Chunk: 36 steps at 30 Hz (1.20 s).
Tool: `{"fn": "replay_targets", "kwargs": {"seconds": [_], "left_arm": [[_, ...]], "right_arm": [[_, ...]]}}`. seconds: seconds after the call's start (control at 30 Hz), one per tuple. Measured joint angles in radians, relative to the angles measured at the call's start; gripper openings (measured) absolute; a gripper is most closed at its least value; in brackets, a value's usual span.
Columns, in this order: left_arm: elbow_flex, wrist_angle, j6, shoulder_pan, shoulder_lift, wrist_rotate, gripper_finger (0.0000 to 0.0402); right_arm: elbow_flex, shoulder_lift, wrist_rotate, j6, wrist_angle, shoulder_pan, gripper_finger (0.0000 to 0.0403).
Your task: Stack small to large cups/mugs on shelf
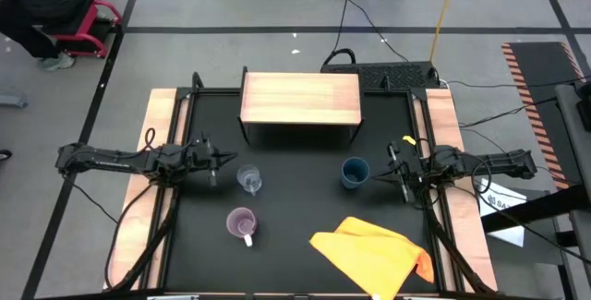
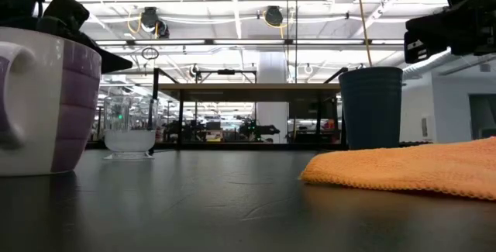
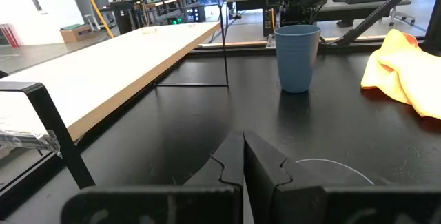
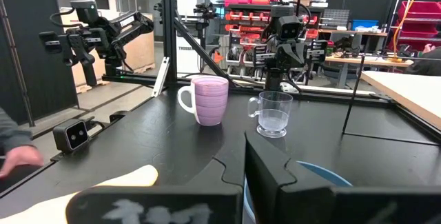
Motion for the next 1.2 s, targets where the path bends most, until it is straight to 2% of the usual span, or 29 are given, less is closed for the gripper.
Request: {"fn": "replay_targets", "kwargs": {"seconds": [1.03,1.2], "left_arm": [[0.000,0.000,0.000,0.000,0.000,0.000,0.0006],[0.000,0.004,0.000,0.000,0.000,0.000,0.0006]], "right_arm": [[0.000,0.000,0.000,-0.001,0.000,0.000,0.0000],[0.000,0.000,0.000,-0.090,0.000,0.000,0.0000]]}}
